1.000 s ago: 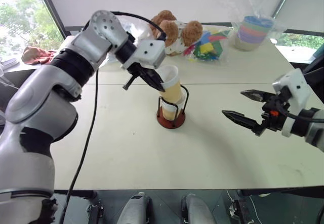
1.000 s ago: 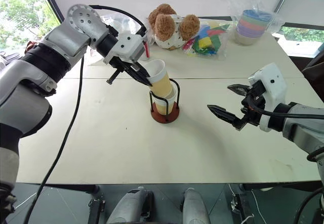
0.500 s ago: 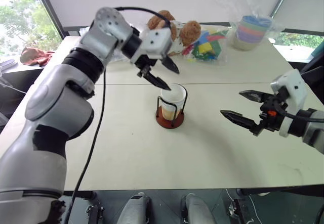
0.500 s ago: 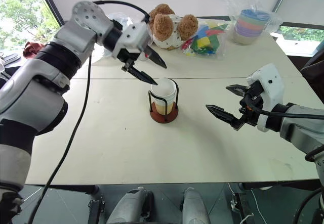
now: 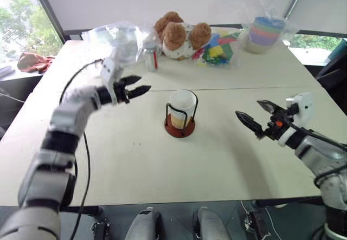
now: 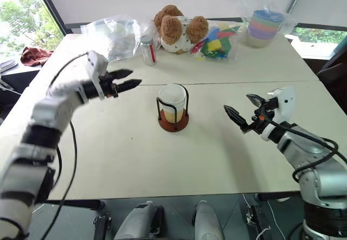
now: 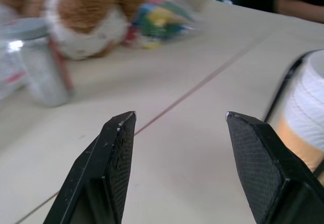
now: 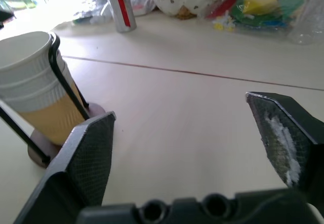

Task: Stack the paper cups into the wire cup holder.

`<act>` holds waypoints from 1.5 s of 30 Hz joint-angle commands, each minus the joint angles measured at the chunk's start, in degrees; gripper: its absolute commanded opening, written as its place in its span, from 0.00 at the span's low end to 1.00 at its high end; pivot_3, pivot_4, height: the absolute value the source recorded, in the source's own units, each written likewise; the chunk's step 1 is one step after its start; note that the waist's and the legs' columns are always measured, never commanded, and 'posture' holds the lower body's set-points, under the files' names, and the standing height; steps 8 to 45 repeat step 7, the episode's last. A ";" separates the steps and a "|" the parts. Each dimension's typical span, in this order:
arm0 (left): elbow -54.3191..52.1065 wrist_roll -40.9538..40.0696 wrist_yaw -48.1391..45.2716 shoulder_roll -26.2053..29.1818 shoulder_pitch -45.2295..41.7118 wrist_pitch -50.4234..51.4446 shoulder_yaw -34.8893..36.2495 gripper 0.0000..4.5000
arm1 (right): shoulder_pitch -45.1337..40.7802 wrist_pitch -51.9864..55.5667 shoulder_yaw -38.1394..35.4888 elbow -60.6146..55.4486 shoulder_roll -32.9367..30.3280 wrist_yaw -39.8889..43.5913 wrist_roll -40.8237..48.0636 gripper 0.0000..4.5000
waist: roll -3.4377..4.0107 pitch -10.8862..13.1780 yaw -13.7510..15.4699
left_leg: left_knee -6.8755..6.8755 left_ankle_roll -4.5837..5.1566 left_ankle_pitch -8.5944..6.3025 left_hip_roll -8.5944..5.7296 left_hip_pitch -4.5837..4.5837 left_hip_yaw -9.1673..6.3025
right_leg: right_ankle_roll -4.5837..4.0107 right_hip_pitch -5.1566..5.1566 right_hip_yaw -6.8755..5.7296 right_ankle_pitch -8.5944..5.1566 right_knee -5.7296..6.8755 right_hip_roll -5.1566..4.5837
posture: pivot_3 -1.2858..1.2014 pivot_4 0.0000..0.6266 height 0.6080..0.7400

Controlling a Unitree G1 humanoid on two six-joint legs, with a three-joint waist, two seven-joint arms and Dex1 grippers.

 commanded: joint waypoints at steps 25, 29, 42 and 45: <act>-25.83 4.69 21.87 -11.89 24.17 3.16 8.06 0.64 | 0.36 -14.01 0.19 10.29 5.33 -5.61 -9.65 1.00 | 0.19 -0.19 1.20 | -0.09 0.03 -0.04 -0.12 0.15 0.03 | -0.01 0.09 0.51 0.00 -0.09 0.07 | 0.52 0.24 1.00; -25.83 4.69 21.87 -11.89 24.17 3.16 8.06 0.64 | 0.36 -14.01 0.19 10.29 5.33 -5.61 -9.65 1.00 | 0.19 -0.19 1.20 | -0.09 0.03 -0.04 -0.12 0.15 0.03 | -0.01 0.09 0.51 0.00 -0.09 0.07 | 0.52 0.24 1.00; -25.83 4.69 21.87 -11.89 24.17 3.16 8.06 0.64 | 0.36 -14.01 0.19 10.29 5.33 -5.61 -9.65 1.00 | 0.19 -0.19 1.20 | -0.09 0.03 -0.04 -0.12 0.15 0.03 | -0.01 0.09 0.51 0.00 -0.09 0.07 | 0.52 0.24 1.00; -25.83 4.69 21.87 -11.89 24.17 3.16 8.06 0.64 | 0.36 -14.01 0.19 10.29 5.33 -5.61 -9.65 1.00 | 0.19 -0.19 1.20 | -0.09 0.03 -0.04 -0.12 0.15 0.03 | -0.01 0.09 0.51 0.00 -0.09 0.07 | 0.52 0.24 1.00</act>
